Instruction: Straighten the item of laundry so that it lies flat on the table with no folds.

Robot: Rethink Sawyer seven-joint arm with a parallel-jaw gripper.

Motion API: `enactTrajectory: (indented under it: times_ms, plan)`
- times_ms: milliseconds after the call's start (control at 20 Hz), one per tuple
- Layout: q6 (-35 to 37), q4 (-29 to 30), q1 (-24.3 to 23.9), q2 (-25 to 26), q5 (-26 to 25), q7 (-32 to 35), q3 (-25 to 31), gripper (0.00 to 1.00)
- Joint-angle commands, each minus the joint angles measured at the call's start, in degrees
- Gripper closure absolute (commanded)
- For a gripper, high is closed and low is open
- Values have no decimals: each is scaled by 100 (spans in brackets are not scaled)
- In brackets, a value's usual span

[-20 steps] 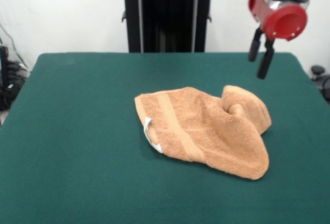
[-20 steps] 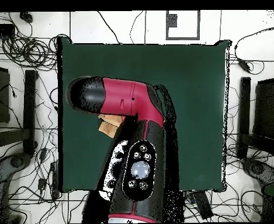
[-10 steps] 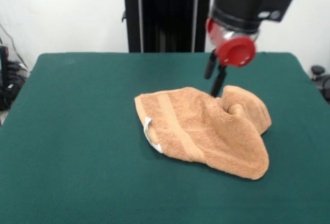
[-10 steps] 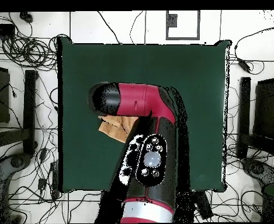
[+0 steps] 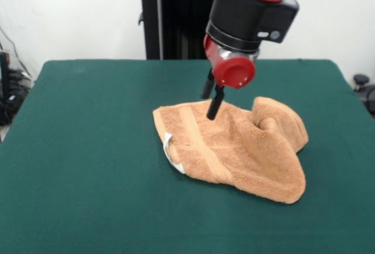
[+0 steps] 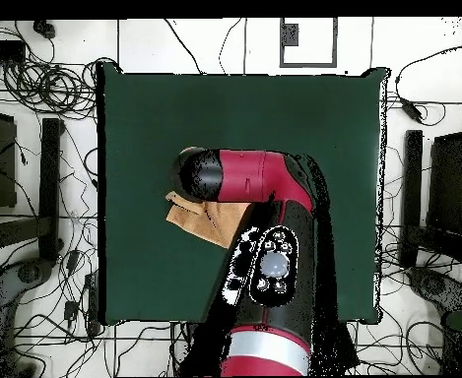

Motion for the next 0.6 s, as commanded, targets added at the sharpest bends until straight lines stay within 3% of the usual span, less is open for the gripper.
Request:
enactTrajectory:
  times_ms: [50,600]
  plan:
    - [-432,626,-45,644,-284,-712,791,0]
    - [-763,76,204,1471,-424,-398,647,0]
